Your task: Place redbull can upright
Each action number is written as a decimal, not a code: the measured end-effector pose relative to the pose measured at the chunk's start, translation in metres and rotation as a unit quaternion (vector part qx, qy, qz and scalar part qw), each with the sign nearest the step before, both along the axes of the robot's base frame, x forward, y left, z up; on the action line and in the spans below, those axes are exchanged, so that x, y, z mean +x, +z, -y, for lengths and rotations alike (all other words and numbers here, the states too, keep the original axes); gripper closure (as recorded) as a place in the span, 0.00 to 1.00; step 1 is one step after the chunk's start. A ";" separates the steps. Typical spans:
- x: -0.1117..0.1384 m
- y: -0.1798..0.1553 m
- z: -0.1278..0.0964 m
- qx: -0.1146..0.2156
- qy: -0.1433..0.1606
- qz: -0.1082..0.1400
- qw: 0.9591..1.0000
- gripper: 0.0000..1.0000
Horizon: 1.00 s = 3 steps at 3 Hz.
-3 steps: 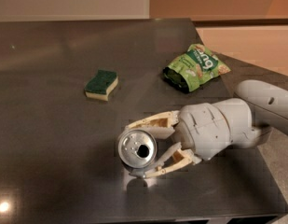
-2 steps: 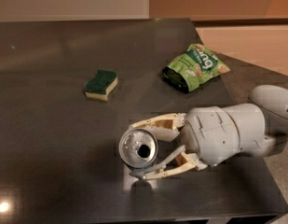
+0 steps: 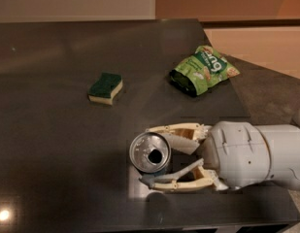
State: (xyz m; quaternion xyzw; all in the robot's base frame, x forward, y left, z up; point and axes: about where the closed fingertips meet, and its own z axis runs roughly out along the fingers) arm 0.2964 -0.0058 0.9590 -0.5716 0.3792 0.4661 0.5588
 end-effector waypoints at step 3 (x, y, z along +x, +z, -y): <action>0.010 -0.006 0.041 -0.001 -0.089 -0.078 0.993 1.00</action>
Offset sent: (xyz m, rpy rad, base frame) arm 0.0109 -0.0496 -0.0087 -0.0128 0.1847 -0.2137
